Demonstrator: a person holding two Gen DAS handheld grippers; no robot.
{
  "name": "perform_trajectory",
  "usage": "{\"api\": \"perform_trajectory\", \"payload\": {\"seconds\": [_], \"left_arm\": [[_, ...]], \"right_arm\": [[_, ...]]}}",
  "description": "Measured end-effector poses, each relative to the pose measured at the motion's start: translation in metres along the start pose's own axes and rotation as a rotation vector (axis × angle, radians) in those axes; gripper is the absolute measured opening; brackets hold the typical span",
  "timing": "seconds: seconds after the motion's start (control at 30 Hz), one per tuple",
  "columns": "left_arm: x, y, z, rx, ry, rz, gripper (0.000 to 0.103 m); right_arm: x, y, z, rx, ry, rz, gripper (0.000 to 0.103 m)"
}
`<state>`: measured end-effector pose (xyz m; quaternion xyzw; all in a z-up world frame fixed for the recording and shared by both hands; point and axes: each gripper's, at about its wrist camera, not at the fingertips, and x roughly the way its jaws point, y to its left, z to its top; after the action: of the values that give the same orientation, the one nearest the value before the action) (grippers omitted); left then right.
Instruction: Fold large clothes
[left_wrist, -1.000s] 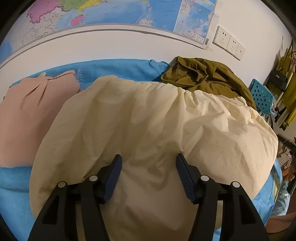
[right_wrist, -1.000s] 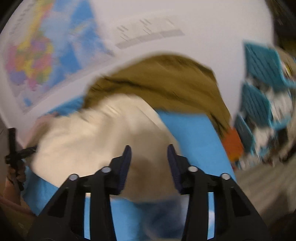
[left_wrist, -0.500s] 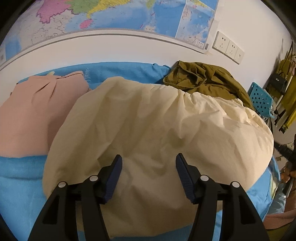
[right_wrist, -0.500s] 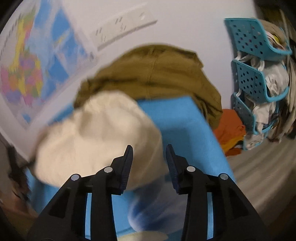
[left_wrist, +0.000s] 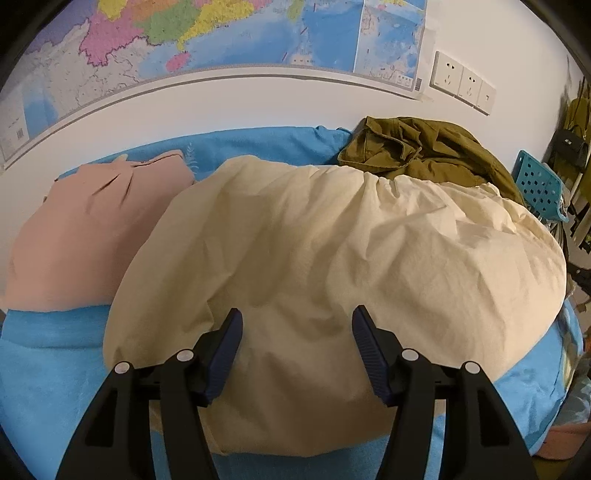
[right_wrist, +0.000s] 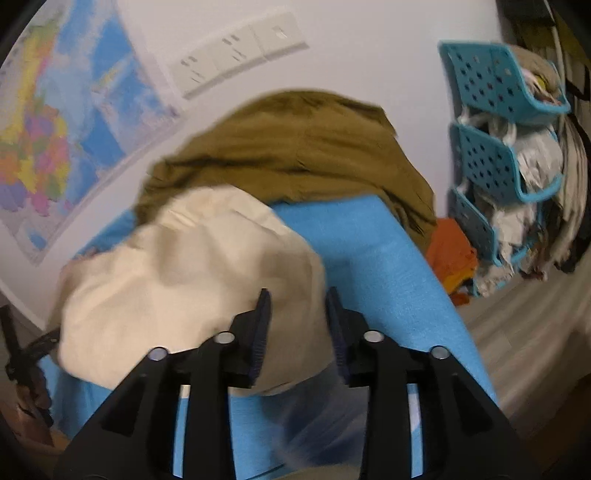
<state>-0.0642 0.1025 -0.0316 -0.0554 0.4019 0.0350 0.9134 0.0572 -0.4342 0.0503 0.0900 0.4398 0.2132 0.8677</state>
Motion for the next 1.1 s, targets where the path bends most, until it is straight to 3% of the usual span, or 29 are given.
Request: {"api": "perform_trajectory", "payload": {"seconds": [0.03, 0.23, 0.4, 0.5, 0.57, 0.7, 0.83, 0.97, 1.1], "left_arm": [[-0.002, -0.001, 0.000, 0.004, -0.005, 0.003, 0.060], [-0.012, -0.011, 0.000, 0.031, -0.031, 0.024, 0.061], [-0.011, -0.013, -0.002, 0.039, -0.034, 0.018, 0.062], [-0.005, -0.010, -0.005, 0.024, -0.010, 0.019, 0.062], [0.000, -0.005, -0.006, -0.002, 0.002, 0.007, 0.062], [0.002, -0.001, -0.006, -0.019, 0.009, -0.006, 0.062], [-0.003, 0.003, -0.009, -0.027, 0.010, -0.017, 0.062], [-0.024, 0.021, -0.018, -0.072, -0.007, -0.135, 0.062], [-0.045, 0.040, -0.042, -0.135, 0.024, -0.296, 0.062]], "right_arm": [[-0.005, 0.007, 0.001, -0.014, -0.013, 0.015, 0.047], [-0.008, 0.077, 0.001, -0.189, -0.033, 0.167, 0.047], [0.032, 0.117, -0.011, -0.286, 0.053, 0.196, 0.044], [0.074, 0.118, -0.019, -0.273, 0.151, 0.176, 0.044], [0.088, 0.116, -0.021, -0.248, 0.162, 0.174, 0.044], [0.084, 0.124, -0.021, -0.271, 0.172, 0.134, 0.044], [0.062, 0.116, -0.015, -0.203, 0.167, 0.176, 0.049], [0.027, 0.095, -0.020, -0.075, 0.170, 0.295, 0.065], [0.007, 0.066, -0.039, 0.094, 0.248, 0.424, 0.070]]}}
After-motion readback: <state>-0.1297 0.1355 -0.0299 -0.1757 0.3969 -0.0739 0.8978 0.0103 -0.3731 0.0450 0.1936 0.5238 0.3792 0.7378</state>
